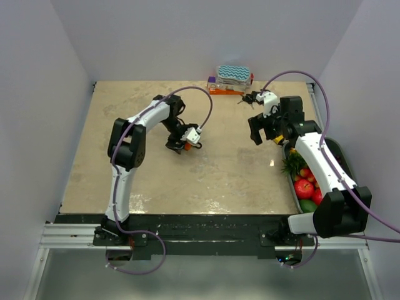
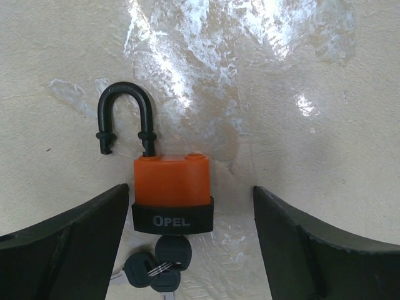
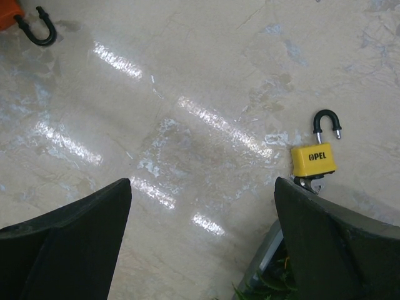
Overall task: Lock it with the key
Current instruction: Pick up the lock from the center of the board.
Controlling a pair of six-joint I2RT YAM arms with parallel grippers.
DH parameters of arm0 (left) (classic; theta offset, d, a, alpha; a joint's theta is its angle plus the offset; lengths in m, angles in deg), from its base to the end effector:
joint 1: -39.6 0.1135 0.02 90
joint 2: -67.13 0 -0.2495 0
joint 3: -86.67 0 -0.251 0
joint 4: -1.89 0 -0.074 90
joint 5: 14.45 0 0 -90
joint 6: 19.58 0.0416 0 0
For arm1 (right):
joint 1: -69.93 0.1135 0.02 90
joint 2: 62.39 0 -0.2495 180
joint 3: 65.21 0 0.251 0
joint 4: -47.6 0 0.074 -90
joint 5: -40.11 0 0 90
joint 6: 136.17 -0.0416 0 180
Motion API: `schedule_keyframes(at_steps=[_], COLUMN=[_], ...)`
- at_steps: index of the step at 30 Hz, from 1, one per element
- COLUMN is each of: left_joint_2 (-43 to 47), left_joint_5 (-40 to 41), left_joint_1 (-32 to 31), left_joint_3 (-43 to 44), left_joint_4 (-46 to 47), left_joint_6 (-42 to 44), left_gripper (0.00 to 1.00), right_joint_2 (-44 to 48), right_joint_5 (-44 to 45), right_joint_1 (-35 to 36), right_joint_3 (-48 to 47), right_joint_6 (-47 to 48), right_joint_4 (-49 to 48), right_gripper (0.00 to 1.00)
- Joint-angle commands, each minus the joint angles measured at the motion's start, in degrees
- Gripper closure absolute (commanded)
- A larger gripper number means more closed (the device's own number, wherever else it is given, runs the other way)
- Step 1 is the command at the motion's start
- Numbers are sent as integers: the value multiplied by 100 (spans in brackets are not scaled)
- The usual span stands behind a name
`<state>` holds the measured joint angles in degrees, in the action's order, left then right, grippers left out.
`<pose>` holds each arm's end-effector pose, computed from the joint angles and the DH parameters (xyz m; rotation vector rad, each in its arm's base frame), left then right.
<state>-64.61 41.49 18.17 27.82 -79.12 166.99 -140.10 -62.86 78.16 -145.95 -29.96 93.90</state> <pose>0.3916 -0.1787 0.1451 2.3250 1.4106 -0.6834 0.2965 0.0523 0.2920 -0.5991 2.2309 0.1923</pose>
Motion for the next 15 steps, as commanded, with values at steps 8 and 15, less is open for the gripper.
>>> schedule_keyframes(at_steps=[8, 15], left_joint_2=[87, 991], left_joint_5=[-30, -417], left_joint_1=[-107, -107], left_joint_3=[-79, -1046], left_joint_4=[424, 2048], left_joint_6=[-586, -3224], left_gripper=[53, 98], right_joint_2=[177, 283], right_joint_5=[67, -241], right_joint_1=[-14, -6], right_joint_3=[82, -23], right_joint_6=[-161, -951], right_joint_4=[-48, -223], right_gripper=[1, 1])
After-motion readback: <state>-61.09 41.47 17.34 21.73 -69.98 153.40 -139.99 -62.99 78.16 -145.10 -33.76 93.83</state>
